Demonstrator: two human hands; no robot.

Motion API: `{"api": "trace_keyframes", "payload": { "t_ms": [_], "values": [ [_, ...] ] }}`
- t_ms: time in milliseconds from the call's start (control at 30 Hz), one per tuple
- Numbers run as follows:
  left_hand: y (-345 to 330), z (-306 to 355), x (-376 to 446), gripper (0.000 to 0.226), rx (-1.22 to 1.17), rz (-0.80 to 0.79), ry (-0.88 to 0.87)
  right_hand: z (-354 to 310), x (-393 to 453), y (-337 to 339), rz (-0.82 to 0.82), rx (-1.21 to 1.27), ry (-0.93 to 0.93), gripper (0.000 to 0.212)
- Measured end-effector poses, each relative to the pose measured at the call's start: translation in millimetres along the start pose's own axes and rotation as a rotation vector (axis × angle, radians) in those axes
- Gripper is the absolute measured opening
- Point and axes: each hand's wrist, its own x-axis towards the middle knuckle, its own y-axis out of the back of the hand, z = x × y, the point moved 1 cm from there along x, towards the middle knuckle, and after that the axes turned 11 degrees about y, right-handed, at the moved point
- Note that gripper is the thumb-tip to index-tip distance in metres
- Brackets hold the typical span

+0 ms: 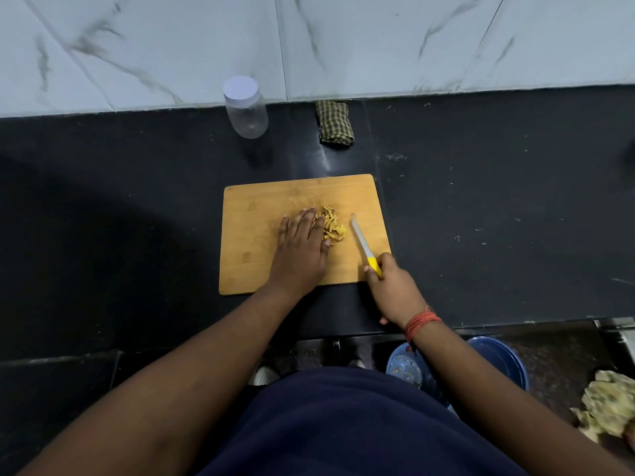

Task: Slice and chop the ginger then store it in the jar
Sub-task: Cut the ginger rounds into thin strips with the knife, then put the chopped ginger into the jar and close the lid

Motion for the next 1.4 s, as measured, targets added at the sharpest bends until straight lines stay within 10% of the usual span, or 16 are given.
{"api": "trace_keyframes", "payload": {
  "t_ms": [167, 667, 1067, 1400],
  "values": [
    [8, 23, 8, 0.029, -0.184, 0.128, 0.044, 12, -6, 9, 0.023, -0.011, 0.057, 0.017],
    [19, 79, 47, 0.016, -0.856, -0.239, 0.658, 37, -11, 30, 0.014, 0.071, 0.181, 0.016],
    [-1, 61, 32, 0.018, -0.053, 0.072, 0.159, 78, 39, 66, 0.207, -0.137, -0.003, 0.014],
    [-6, 47, 27, 0.045, 0.101, 0.041, 0.089, 77, 57, 53, 0.241, -0.475, 0.036, 0.014]
  ]
}}
